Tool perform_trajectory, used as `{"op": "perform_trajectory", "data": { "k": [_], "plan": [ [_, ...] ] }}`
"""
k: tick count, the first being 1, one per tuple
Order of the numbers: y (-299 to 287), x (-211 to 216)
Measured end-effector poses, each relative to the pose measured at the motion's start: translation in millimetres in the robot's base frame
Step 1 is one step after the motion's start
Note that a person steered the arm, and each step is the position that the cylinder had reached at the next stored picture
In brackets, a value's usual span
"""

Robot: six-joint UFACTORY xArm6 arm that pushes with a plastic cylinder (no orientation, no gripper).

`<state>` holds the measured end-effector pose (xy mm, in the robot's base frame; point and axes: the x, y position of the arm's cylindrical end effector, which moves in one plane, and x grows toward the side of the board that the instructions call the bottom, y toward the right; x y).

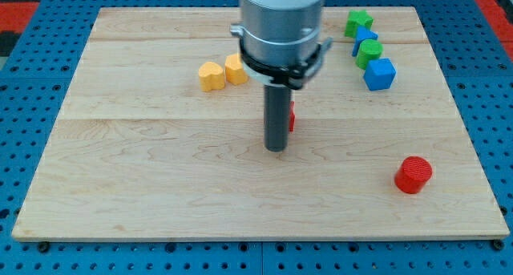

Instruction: Move the red star to the bottom of the yellow hexagon

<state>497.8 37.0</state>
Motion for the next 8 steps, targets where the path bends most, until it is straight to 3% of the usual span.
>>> {"op": "perform_trajectory", "data": {
  "k": [1, 4, 6, 8],
  "plan": [
    [53.5, -8.4],
    [-45.9, -38.4],
    [-14.7, -38.7],
    [-53.7, -62.7]
  ]
}}
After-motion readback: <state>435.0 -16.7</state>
